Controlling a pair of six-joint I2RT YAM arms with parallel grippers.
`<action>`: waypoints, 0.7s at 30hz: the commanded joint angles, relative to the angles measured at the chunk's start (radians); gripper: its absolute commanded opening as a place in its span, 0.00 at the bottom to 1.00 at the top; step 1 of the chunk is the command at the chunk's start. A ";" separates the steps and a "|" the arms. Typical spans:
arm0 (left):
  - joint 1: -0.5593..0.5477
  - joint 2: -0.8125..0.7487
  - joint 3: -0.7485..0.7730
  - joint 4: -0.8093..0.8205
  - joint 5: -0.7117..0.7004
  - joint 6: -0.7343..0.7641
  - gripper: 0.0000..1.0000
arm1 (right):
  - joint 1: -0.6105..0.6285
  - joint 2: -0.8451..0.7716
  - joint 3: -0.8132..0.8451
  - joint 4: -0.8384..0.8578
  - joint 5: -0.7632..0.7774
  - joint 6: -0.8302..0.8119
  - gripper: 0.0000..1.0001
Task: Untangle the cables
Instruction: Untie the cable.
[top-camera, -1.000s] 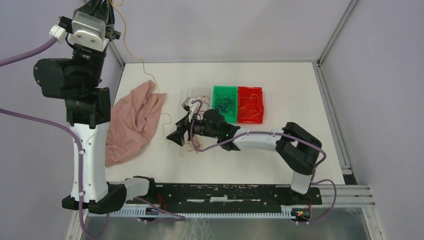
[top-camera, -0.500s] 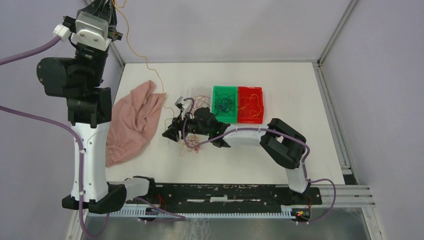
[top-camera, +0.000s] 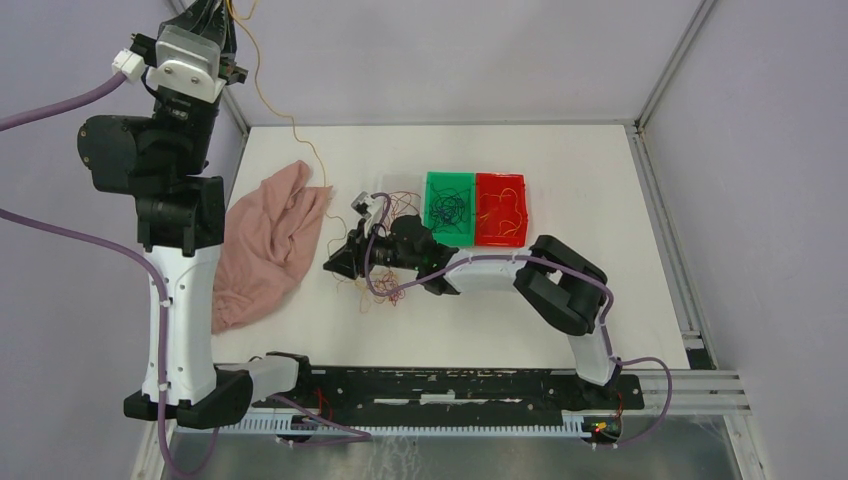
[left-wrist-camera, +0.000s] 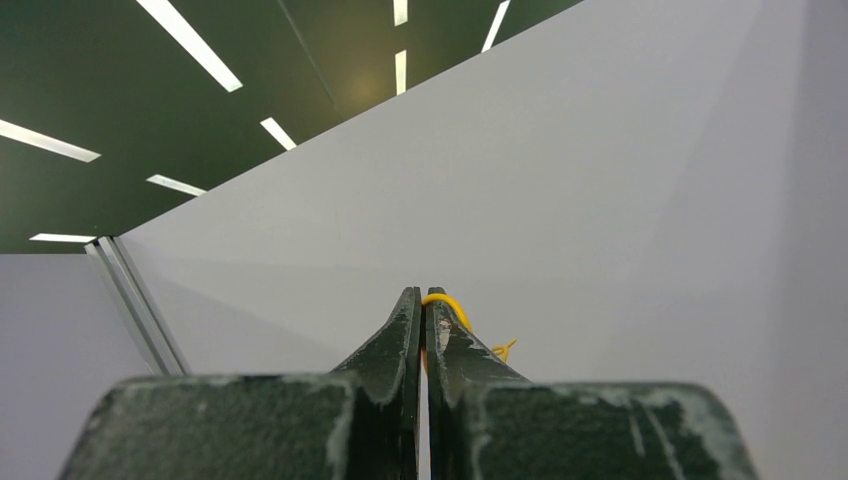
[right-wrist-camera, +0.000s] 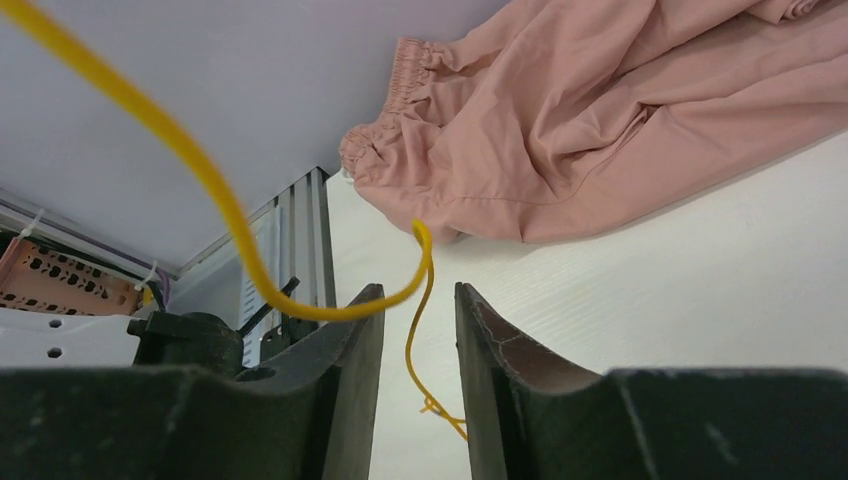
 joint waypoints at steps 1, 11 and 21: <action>-0.002 0.000 0.035 0.017 -0.006 0.003 0.03 | -0.003 0.036 0.021 0.089 -0.017 0.044 0.36; -0.002 -0.079 -0.117 -0.067 -0.045 -0.028 0.03 | -0.063 -0.087 -0.140 0.217 0.035 0.081 0.00; 0.002 -0.282 -0.679 -0.506 0.165 -0.180 0.10 | -0.114 -0.286 -0.340 0.234 0.055 0.030 0.00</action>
